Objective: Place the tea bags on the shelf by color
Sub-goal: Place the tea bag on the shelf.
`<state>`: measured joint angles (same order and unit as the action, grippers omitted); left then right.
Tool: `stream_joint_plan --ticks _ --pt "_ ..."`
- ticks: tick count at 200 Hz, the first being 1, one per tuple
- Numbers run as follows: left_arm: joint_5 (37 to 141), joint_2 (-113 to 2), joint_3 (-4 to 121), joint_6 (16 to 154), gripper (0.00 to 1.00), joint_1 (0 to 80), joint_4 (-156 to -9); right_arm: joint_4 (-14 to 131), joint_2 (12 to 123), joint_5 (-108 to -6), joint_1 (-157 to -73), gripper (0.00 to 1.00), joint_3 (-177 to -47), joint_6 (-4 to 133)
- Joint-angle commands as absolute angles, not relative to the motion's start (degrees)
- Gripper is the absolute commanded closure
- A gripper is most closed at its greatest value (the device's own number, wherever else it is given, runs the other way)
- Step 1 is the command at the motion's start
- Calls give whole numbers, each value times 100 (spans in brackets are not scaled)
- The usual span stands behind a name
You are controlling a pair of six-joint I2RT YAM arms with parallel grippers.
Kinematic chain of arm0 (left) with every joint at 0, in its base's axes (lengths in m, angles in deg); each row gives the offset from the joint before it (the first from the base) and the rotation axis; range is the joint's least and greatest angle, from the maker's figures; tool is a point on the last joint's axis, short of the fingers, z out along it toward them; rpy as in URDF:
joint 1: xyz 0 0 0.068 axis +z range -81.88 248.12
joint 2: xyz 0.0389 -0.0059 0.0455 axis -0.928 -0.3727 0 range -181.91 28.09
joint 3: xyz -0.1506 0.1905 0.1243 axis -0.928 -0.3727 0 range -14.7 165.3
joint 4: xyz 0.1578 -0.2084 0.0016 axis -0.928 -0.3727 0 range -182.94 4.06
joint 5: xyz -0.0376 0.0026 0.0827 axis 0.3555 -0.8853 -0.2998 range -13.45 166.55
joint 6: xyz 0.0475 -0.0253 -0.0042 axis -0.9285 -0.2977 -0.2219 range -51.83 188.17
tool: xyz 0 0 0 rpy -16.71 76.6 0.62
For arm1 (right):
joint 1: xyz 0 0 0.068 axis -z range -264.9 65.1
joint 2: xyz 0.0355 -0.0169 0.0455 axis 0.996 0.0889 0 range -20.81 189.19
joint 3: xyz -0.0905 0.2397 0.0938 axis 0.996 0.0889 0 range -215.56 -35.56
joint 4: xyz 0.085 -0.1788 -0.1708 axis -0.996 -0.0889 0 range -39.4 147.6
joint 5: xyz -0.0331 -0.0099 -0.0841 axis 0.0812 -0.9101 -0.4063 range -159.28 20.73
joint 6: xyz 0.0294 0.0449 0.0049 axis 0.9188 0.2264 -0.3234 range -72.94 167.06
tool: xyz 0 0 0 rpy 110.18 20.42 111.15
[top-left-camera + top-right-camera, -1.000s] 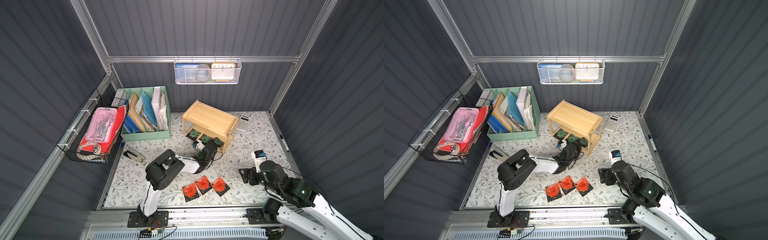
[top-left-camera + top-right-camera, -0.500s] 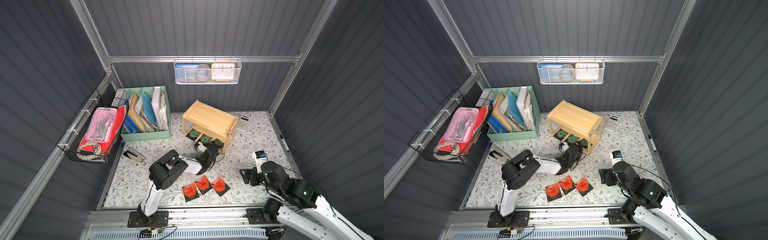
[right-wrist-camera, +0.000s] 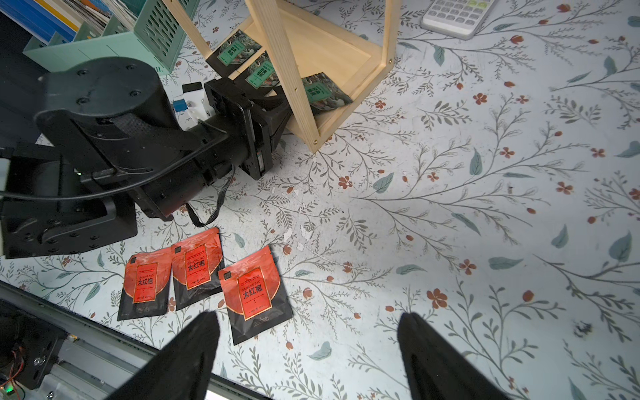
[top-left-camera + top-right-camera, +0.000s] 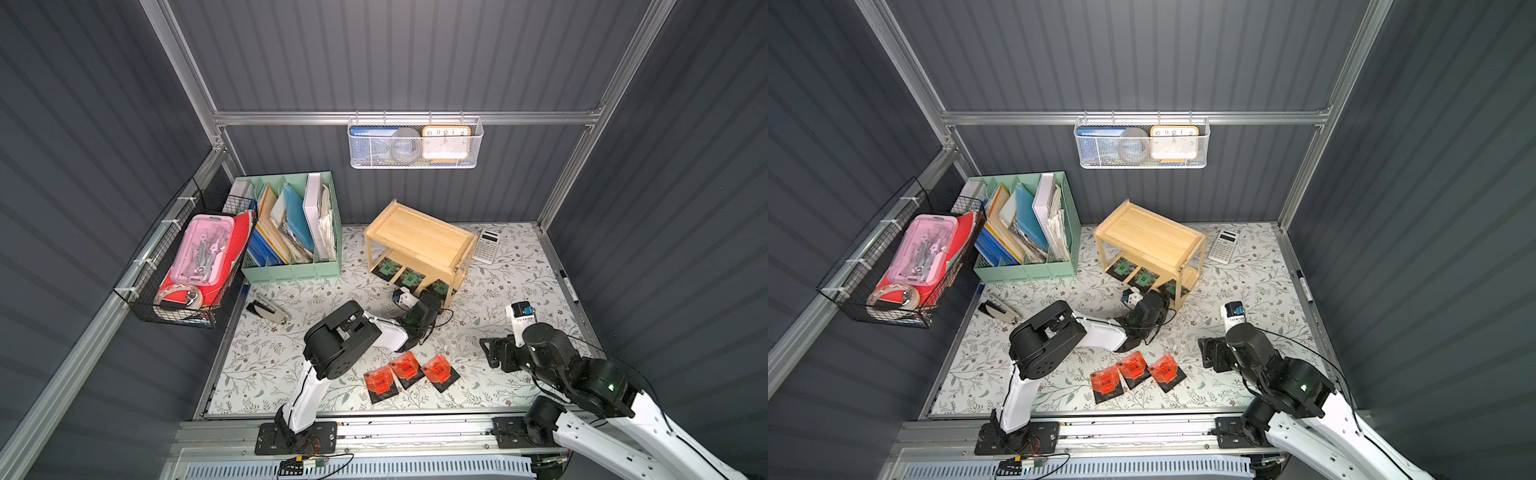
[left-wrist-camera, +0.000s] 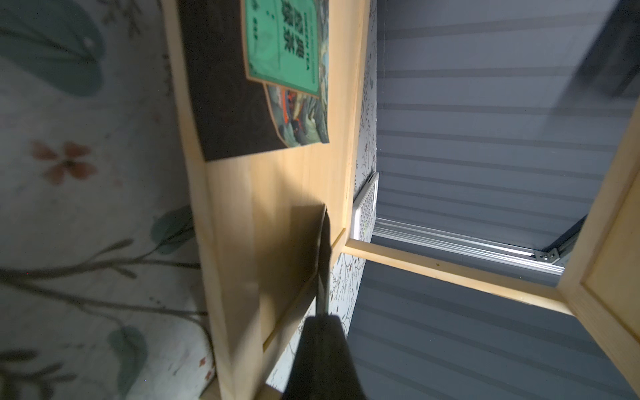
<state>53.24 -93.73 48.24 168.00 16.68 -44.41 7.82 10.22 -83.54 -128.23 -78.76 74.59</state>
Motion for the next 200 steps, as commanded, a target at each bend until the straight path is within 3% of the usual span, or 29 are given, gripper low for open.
stream_joint_plan --ticks 1,59,200 --pt "5045 -9332 4731 16908 100 1618 -4551 684 982 -8447 -12805 14 -8023 7408" --pt "4537 -9128 4541 17050 100 1547 -4666 682 978 -8412 -12805 14 -8030 7379" --pt "4603 -9337 4693 17161 100 1547 -4531 679 975 -8380 -12805 14 -8051 7342"
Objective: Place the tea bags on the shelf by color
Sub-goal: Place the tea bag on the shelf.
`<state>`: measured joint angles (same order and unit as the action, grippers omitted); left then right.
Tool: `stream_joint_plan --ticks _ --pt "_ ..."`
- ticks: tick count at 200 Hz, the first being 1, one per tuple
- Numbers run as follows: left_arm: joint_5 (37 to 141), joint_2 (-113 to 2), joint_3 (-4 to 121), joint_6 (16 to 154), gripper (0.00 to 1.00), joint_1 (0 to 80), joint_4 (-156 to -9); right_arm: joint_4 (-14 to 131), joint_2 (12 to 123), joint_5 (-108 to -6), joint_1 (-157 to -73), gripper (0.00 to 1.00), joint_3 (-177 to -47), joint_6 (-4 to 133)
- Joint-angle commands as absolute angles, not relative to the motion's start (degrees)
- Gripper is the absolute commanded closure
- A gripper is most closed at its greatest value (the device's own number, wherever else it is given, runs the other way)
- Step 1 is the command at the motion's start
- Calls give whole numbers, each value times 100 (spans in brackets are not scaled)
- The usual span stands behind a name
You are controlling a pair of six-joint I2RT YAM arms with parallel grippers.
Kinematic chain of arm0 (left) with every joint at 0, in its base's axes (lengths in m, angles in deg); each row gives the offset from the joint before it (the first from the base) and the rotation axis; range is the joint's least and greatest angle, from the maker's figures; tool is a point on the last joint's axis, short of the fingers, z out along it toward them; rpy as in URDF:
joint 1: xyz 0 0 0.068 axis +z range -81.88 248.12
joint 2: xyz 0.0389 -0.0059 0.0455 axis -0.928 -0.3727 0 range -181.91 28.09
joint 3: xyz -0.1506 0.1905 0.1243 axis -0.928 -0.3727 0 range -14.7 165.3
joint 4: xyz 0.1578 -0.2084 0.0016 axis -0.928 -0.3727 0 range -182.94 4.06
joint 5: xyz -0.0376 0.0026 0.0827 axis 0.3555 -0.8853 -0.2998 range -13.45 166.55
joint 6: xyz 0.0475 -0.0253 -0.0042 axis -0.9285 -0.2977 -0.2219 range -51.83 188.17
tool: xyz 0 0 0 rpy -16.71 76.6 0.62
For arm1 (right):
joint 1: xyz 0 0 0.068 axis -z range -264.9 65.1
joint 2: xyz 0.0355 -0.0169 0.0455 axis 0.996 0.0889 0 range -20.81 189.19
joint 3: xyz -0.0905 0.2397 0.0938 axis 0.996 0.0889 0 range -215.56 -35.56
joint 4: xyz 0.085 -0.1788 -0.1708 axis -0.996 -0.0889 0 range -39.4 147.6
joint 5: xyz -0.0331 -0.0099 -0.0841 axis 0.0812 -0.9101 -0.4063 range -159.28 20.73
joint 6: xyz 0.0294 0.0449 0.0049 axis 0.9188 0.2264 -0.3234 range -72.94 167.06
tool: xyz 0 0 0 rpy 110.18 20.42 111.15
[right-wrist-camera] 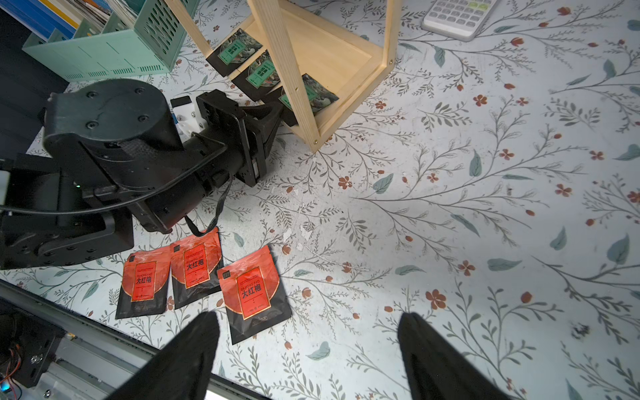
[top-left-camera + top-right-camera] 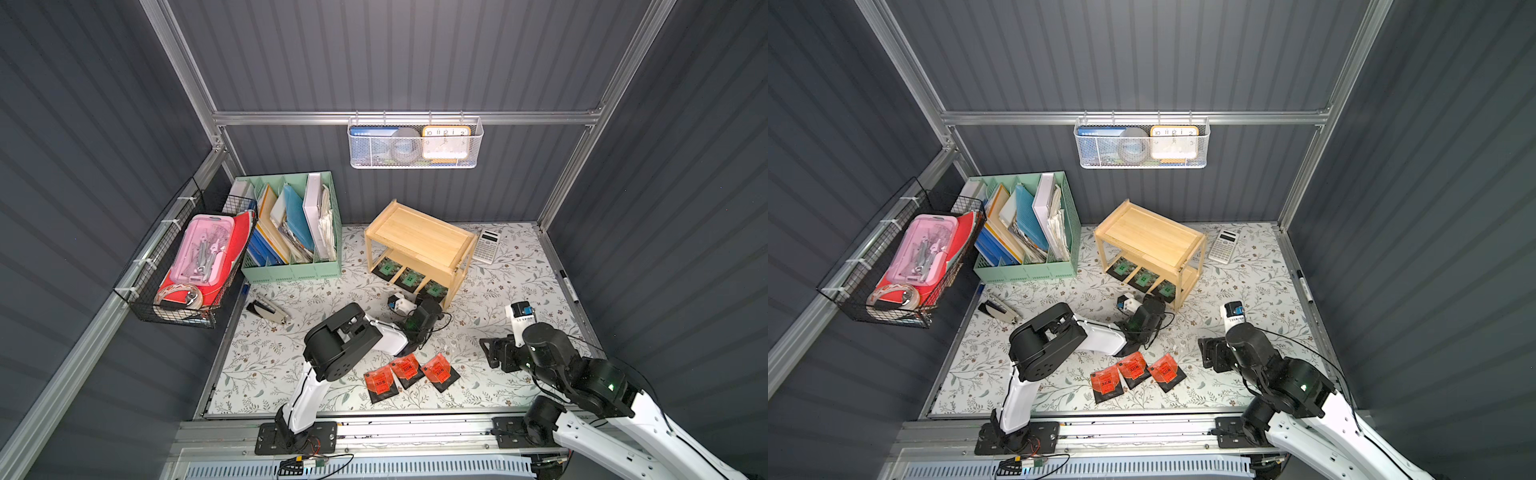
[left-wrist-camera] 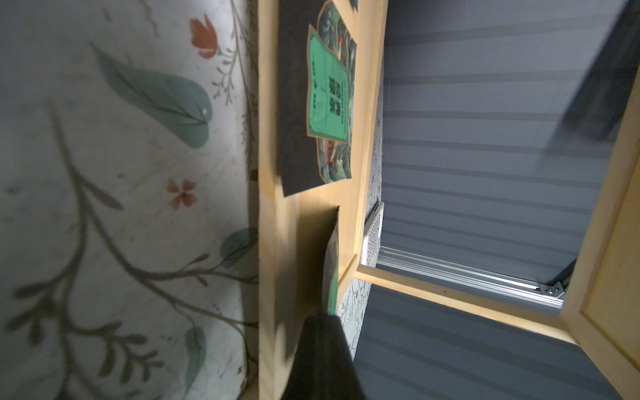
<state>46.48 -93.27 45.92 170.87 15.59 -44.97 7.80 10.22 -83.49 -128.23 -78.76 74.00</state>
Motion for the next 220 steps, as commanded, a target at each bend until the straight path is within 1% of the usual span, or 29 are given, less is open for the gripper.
stream_joint_plan --ticks 1,134,162,182,220 --pt "4604 -9341 4692 17162 100 1547 -4528 680 972 -8383 -12805 14 -8049 7338" --pt "4743 -9549 4867 17191 100 1547 -4517 667 974 -8418 -12806 13 -8071 7326" --pt "4738 -9481 4867 17162 83 1547 -4618 666 970 -8423 -12805 13 -8056 7333" --pt "4721 -9410 4865 17127 73 1543 -4708 669 969 -8439 -12805 13 -8056 7334" --pt "4719 -9347 4861 17092 67 1548 -4797 671 969 -8431 -12810 13 -8048 7336"
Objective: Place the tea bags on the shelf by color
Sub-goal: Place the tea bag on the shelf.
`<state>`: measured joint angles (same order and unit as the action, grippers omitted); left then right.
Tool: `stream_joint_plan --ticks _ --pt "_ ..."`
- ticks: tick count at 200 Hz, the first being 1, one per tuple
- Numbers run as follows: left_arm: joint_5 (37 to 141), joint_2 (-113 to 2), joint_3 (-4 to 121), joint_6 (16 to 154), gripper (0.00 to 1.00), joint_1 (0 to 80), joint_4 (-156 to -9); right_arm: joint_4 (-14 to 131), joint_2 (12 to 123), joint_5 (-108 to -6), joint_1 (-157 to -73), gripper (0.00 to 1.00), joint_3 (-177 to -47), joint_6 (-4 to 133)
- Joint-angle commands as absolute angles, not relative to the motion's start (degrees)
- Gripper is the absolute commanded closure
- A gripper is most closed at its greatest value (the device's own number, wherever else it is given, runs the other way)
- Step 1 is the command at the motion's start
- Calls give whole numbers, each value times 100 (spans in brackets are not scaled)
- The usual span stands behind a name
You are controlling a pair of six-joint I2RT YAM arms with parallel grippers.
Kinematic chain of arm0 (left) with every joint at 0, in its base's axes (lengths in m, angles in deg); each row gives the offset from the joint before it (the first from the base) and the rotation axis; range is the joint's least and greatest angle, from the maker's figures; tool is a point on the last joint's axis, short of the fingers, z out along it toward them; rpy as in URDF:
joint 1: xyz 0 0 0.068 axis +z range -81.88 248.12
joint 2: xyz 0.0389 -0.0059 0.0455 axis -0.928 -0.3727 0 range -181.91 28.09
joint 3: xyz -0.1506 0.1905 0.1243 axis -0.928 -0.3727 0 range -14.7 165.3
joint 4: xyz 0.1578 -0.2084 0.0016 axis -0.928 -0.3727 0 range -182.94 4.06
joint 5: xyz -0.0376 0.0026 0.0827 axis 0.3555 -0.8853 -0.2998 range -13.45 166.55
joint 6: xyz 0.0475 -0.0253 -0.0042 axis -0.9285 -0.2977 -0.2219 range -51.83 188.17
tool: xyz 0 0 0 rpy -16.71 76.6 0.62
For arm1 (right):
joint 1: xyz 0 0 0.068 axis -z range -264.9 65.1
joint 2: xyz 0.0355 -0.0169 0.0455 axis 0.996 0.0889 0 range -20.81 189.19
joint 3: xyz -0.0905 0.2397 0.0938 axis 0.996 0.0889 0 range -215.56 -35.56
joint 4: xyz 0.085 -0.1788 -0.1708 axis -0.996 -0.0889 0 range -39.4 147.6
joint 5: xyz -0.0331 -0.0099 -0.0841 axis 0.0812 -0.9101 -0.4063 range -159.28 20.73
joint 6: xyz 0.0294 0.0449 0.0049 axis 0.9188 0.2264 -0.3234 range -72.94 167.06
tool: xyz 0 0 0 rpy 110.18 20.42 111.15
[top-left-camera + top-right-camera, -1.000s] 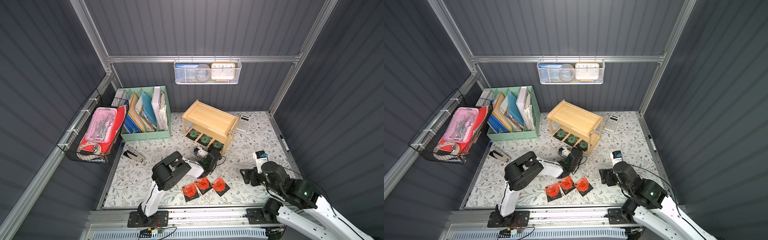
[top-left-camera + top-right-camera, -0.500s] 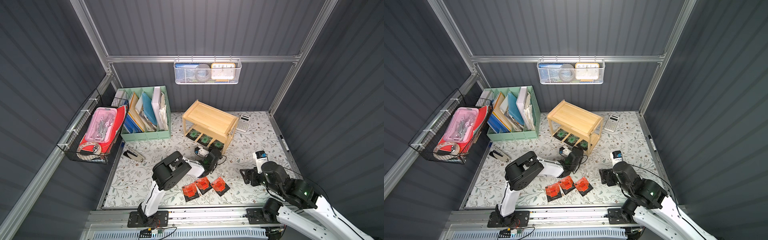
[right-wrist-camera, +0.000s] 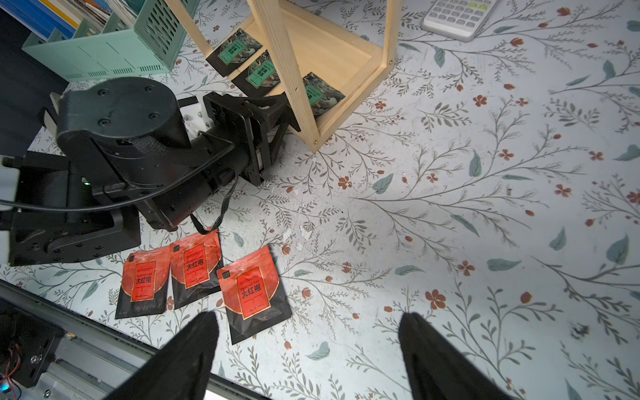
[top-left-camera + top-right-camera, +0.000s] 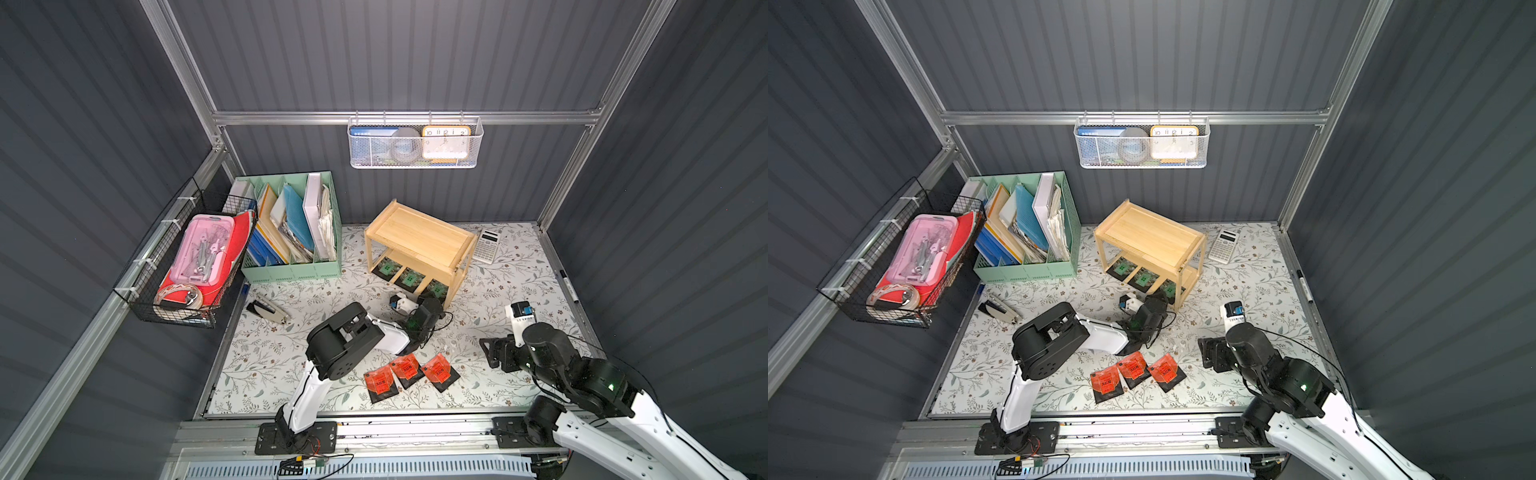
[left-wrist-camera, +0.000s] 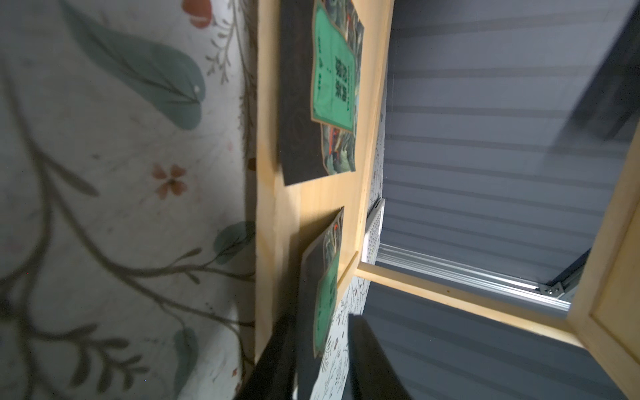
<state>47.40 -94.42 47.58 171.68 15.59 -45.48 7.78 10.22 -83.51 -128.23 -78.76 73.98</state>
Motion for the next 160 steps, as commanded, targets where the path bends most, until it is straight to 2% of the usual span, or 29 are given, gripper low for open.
stream_joint_plan --ticks 1,74,160 --pt "4719 -9342 4860 17092 66 1548 -4802 671 969 -8435 -12812 13 -8048 7339" --pt "4709 -9038 4902 16997 53 1549 -5486 671 935 -8424 -12809 13 -8039 7359" --pt "4588 -8272 5030 16857 22 1547 -7329 687 916 -8405 -12805 13 -8031 7370"
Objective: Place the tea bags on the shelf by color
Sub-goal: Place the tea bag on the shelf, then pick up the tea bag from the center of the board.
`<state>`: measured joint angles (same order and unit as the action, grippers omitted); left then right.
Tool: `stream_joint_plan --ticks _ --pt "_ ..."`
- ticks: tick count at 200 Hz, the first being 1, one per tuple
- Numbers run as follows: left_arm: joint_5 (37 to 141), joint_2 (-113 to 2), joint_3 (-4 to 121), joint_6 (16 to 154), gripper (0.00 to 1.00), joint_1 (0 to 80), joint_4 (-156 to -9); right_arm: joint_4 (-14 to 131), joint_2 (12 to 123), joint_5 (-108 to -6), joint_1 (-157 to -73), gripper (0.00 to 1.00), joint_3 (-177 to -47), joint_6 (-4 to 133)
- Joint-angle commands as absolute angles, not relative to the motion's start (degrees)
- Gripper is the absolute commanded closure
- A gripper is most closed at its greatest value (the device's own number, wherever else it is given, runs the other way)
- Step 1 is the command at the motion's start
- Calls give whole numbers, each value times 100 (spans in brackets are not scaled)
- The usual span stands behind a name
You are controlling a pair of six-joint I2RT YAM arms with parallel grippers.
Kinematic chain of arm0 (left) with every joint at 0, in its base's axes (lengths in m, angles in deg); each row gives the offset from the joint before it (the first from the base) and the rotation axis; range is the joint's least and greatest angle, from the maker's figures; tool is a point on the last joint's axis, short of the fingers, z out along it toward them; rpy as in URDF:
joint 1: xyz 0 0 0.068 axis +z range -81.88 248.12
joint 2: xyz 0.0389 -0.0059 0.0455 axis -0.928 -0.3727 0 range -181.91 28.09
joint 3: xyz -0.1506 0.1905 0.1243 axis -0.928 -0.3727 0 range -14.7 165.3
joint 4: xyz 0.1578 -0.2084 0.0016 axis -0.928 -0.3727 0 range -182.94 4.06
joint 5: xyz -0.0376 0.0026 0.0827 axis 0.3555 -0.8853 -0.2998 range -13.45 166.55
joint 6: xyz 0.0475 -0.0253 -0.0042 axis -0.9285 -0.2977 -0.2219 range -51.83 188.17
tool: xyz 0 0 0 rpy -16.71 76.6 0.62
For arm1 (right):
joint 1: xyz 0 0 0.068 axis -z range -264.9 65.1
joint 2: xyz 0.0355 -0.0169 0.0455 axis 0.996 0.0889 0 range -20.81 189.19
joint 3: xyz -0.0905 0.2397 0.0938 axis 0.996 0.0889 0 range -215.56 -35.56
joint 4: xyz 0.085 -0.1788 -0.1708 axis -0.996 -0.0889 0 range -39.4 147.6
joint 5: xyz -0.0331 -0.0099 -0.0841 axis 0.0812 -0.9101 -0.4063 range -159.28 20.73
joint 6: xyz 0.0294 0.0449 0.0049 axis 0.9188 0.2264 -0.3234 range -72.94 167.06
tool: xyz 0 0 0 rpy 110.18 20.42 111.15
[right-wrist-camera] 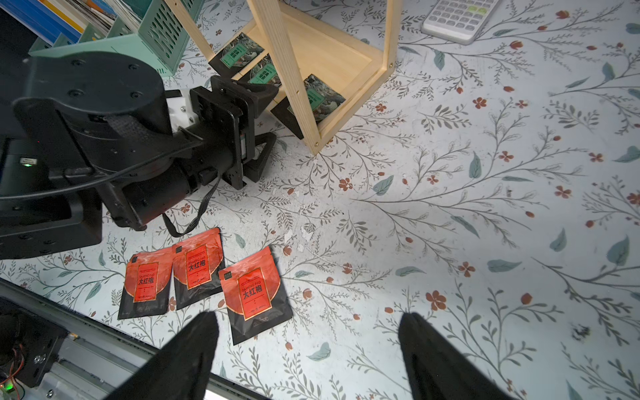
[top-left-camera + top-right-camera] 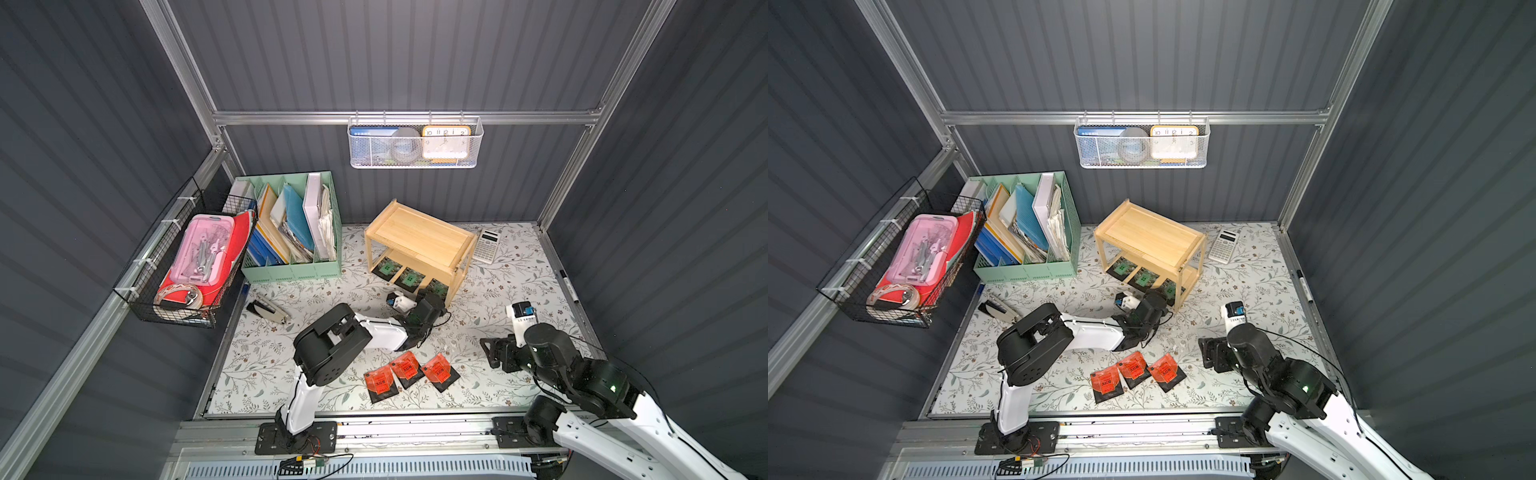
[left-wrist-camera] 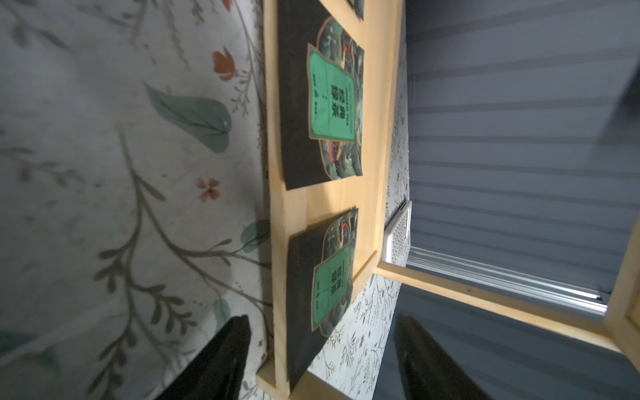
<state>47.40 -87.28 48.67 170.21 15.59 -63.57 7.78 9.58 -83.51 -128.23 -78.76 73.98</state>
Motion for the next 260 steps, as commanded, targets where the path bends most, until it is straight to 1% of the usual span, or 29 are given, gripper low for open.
stream_joint_plan --ticks 1,45,59,94,121,148,159,165,202,232,260 --pt "4584 -8255 5036 16851 21 1547 -7369 683 916 -8404 -12805 13 -8030 7374" --pt "4513 -7535 4975 16684 11 1547 -8592 750 1127 -8100 -12805 11 -8046 7389" --pt "4596 -7298 4883 16608 9 1547 -8854 810 1282 -7864 -12805 11 -8061 7413" --pt "4847 -6677 4753 16281 1 1547 -9658 1072 1826 -6991 -12805 10 -8080 7521" --pt "5036 -6160 4516 15967 0 1547 -10129 1281 2229 -6233 -12805 11 -8010 7623" --pt "5313 -5708 4209 15764 0 1547 -10238 1541 2431 -5650 -12806 12 -7808 7823" --pt "5635 -5596 4124 15598 0 1549 -10209 1644 2484 -5569 -12805 13 -7696 7978" --pt "5786 -5555 4095 15538 0 1547 -10238 1663 2506 -5330 -12805 13 -7655 8090" --pt "6482 -5403 3851 15174 0 1547 -10004 1883 2564 -5375 -12805 15 -7295 8879" --pt "7093 -5382 3509 15014 0 1547 -9428 2070 2786 -5360 -12805 25 -7132 9356" --pt "7323 -5297 3283 15012 0 1547 -9244 2156 3180 -5288 -12805 32 -6995 9677"
